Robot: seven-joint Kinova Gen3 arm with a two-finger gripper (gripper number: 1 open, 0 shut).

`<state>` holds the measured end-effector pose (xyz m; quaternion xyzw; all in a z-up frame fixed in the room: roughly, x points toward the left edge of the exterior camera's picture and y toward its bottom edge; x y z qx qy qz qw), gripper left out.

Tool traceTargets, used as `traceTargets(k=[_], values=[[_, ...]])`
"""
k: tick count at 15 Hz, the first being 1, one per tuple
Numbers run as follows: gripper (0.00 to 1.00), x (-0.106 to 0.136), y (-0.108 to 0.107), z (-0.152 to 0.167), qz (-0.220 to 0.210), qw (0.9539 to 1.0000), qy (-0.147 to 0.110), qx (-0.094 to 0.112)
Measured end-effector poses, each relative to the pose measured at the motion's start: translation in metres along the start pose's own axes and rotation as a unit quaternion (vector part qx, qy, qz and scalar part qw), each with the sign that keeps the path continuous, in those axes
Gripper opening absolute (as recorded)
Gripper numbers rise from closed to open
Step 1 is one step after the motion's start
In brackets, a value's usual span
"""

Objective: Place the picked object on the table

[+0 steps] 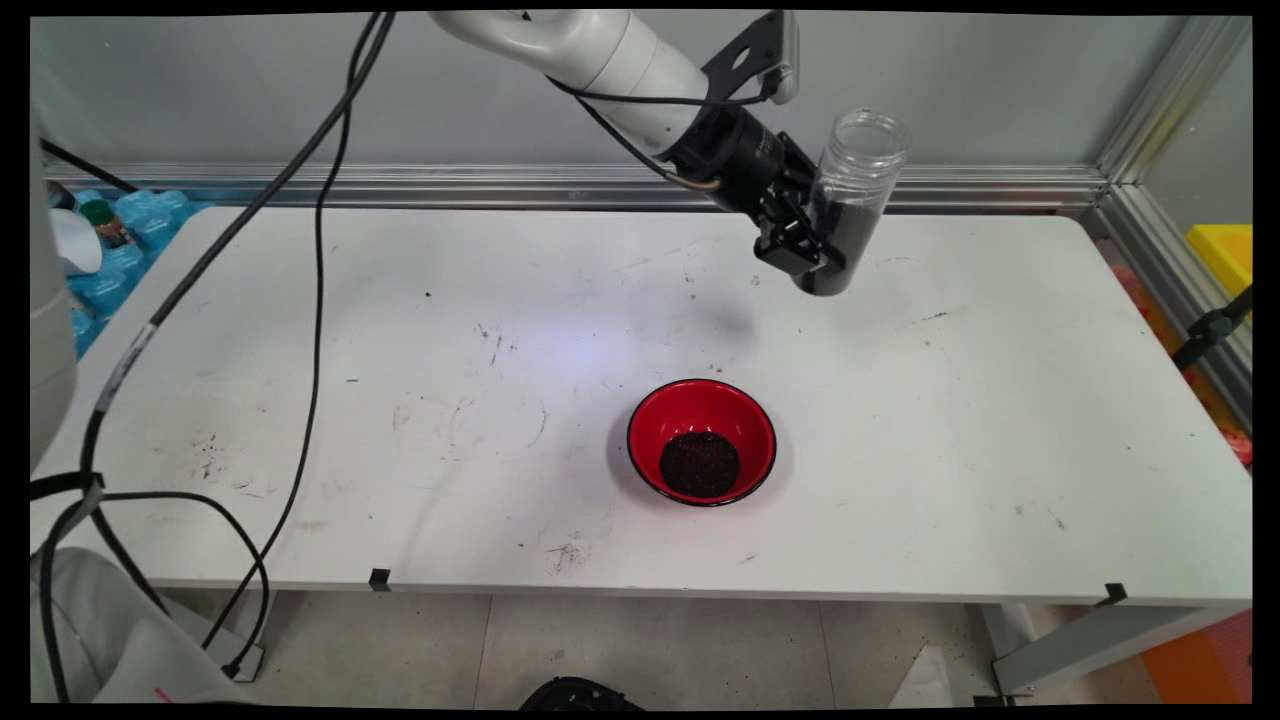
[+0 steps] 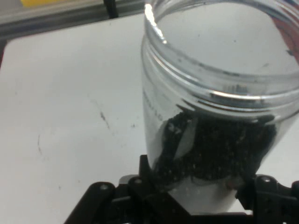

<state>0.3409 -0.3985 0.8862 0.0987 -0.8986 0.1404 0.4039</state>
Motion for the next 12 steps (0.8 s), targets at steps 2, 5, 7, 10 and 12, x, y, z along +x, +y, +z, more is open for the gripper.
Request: traceTargets(k=[2, 5, 7, 10, 12], values=[[0.0, -0.004, -0.005, 0.004, -0.013, 0.9999, -0.009, -0.002], [0.0, -0.008, -0.01, 0.007, -0.026, 0.9995, -0.018, -0.003], [0.0, -0.01, -0.013, 0.009, -0.033, 0.9992, -0.023, -0.004], [0.0, -0.013, -0.016, 0.012, -0.044, 0.9986, -0.03, -0.006], [0.0, -0.016, -0.018, 0.013, -0.05, 0.9982, -0.033, -0.007]])
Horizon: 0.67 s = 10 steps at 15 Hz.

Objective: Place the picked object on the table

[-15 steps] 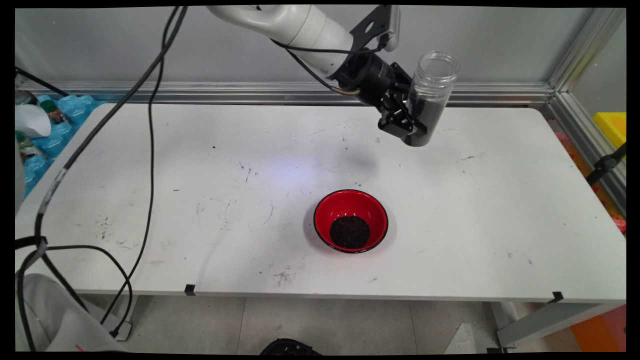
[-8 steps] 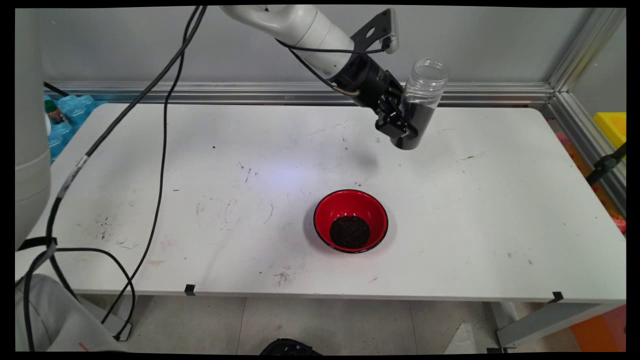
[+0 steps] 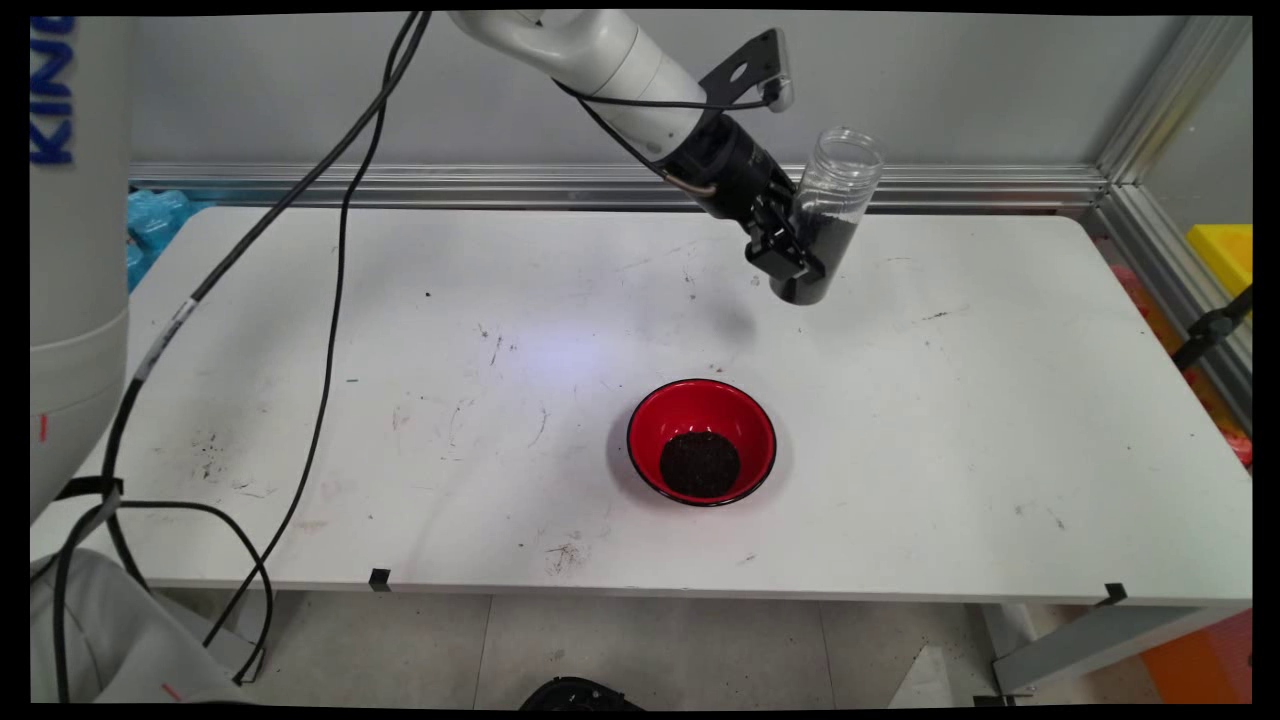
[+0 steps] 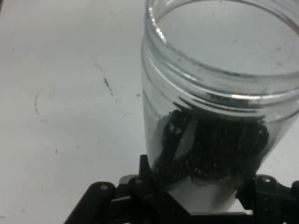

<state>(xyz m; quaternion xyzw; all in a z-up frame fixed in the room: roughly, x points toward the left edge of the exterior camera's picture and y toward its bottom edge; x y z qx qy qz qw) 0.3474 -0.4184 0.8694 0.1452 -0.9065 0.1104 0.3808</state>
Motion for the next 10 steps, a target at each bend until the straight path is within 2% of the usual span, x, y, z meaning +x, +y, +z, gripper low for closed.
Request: traceTargets(k=[10], values=[[0.0, -0.013, 0.001, -0.002, -0.025, 0.9996, -0.008, -0.005]])
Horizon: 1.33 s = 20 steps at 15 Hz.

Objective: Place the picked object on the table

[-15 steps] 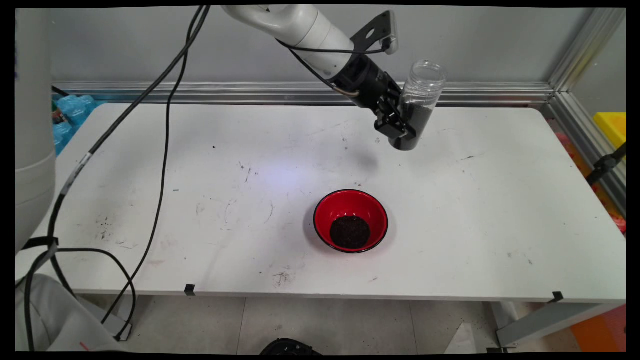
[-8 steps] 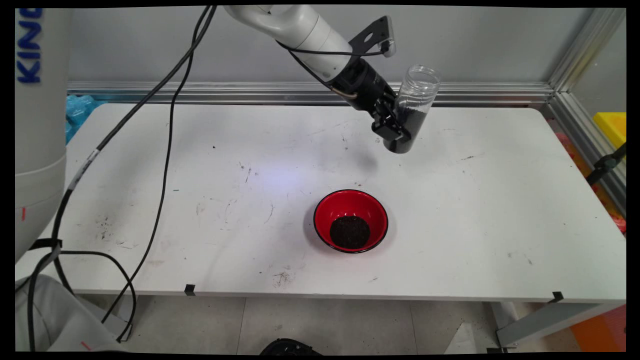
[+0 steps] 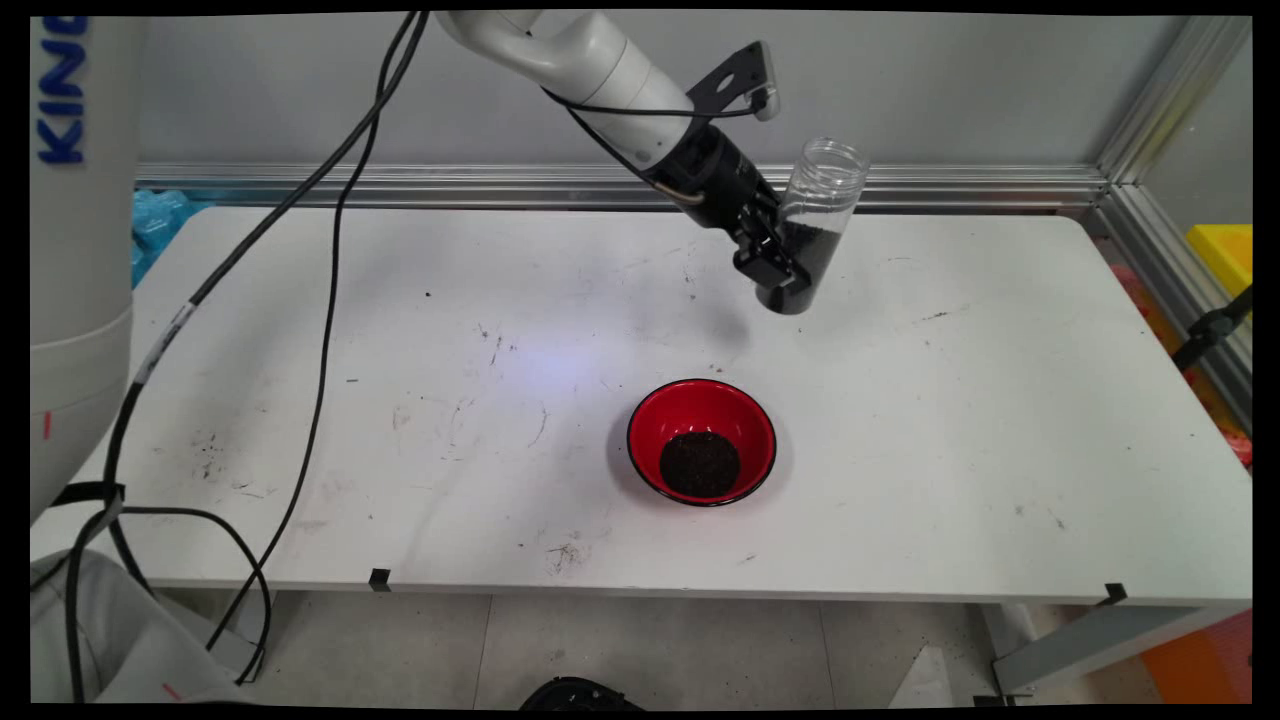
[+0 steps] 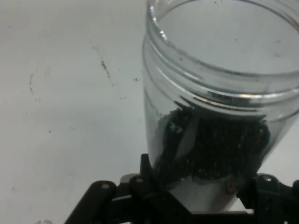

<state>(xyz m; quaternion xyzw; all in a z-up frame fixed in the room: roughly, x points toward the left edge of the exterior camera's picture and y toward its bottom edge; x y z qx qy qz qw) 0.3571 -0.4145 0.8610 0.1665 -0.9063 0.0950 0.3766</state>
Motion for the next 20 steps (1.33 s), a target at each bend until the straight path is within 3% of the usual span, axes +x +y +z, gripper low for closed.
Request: traceTargets(k=[8, 20], values=[[0.0, -0.016, 0.004, -0.005, -0.01, 0.9999, -0.005, -0.005], [0.0, -0.057, -0.002, -0.004, -0.007, 0.9994, 0.009, 0.033]])
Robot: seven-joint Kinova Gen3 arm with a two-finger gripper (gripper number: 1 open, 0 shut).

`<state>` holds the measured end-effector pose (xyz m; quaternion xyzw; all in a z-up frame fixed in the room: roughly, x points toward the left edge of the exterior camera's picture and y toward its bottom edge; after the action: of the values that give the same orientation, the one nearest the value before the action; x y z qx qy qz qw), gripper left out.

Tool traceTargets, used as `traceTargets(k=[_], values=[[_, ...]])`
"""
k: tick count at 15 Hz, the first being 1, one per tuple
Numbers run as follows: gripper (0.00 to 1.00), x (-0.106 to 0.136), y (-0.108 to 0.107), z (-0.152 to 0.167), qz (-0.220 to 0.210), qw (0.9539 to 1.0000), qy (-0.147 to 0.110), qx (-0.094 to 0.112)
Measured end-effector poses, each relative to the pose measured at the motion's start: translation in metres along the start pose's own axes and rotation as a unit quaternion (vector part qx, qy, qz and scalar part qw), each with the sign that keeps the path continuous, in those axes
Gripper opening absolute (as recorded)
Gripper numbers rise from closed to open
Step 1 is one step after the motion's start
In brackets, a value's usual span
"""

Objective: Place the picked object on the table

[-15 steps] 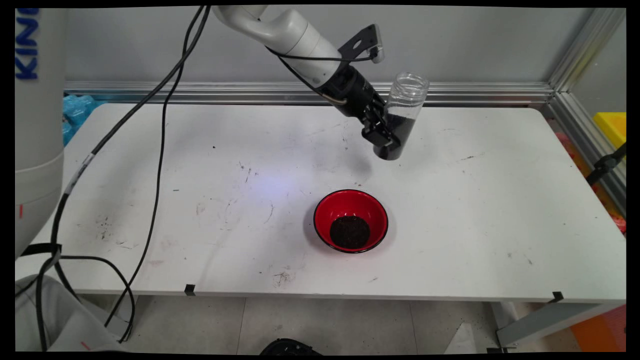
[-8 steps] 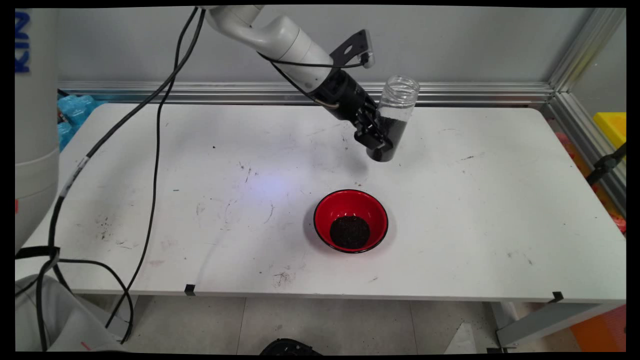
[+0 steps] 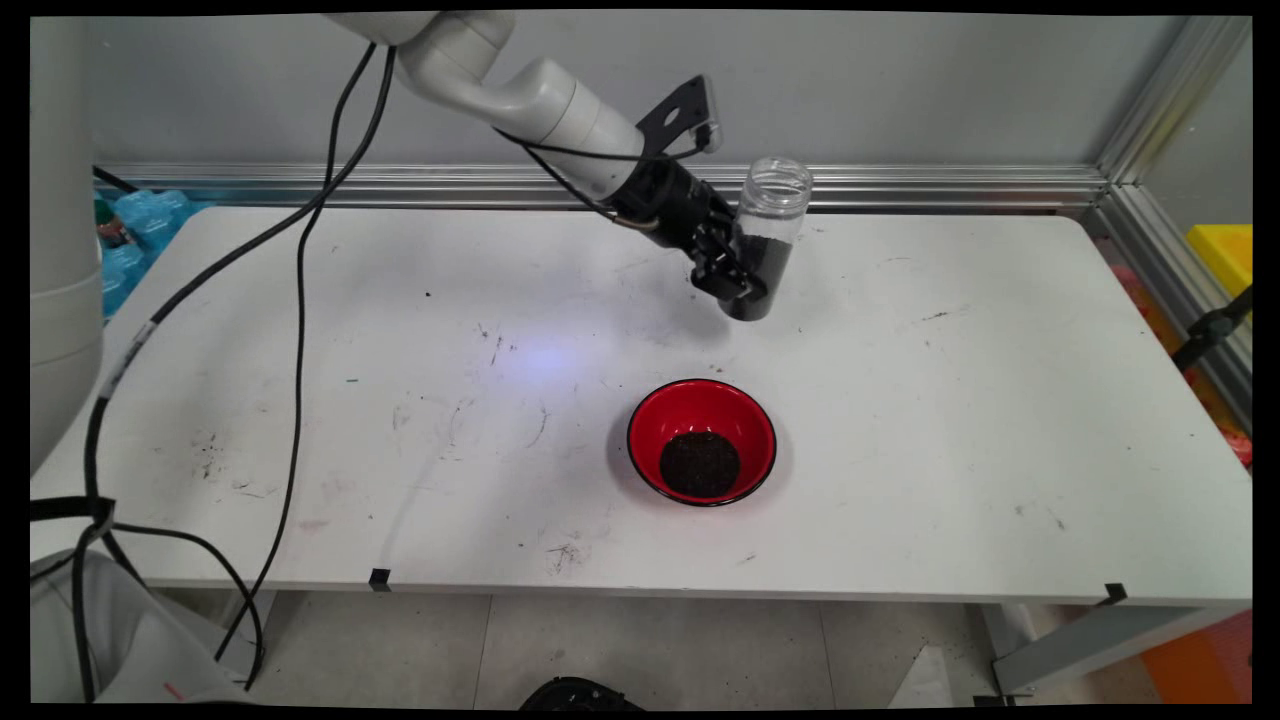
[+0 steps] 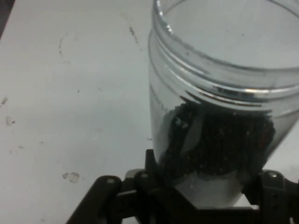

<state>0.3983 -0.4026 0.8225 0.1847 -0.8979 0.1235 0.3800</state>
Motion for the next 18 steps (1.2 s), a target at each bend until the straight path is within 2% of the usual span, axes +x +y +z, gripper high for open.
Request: traceTargets(k=[7, 18], values=[[0.0, -0.031, 0.0, 0.005, 0.0, 0.9998, 0.009, 0.015], [0.0, -0.065, 0.005, 0.011, -0.005, 0.9995, 0.026, 0.02]])
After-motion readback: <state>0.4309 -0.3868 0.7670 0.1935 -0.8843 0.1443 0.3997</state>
